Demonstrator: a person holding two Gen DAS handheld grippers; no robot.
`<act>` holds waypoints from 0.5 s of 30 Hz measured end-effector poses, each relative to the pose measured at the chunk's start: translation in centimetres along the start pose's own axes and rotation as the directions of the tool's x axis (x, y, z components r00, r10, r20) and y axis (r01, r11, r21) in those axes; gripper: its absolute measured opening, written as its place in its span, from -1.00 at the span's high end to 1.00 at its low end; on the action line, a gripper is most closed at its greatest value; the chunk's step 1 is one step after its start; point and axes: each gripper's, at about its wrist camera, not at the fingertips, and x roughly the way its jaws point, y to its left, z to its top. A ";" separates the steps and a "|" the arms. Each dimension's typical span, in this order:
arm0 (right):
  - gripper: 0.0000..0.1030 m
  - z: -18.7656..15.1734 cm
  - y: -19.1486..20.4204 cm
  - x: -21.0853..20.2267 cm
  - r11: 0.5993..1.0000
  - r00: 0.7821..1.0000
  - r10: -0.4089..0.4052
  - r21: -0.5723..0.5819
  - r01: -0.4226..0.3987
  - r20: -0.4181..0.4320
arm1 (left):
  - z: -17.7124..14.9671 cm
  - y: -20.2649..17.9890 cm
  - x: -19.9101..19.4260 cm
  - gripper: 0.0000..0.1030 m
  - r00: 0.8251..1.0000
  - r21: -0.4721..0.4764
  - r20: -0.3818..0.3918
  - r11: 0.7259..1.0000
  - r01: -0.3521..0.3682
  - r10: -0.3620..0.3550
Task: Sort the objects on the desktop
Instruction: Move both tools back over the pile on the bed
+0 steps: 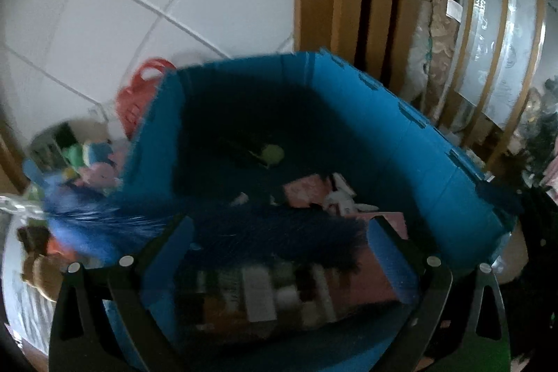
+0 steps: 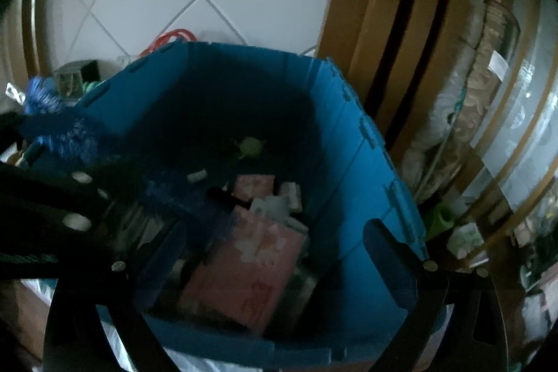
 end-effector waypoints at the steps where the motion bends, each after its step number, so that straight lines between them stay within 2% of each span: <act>1: -0.99 -0.2 0.1 -0.1 1.000 1.000 -0.001 0.001 0.001 0.000 | -0.1 0.2 -0.6 -0.97 1.000 0.001 0.011 1.000 -0.008 0.008; 8: -0.99 0.0 1.0 -2.5 1.000 0.999 -0.010 0.026 0.009 0.046 | -2.2 3.0 -5.8 -0.97 0.995 -0.004 0.099 1.000 -0.013 0.013; 15: -0.99 0.7 6.2 -6.9 1.000 0.992 -0.014 0.019 0.012 0.124 | -4.5 8.2 -11.3 -0.97 0.981 -0.001 0.192 1.000 -0.013 0.013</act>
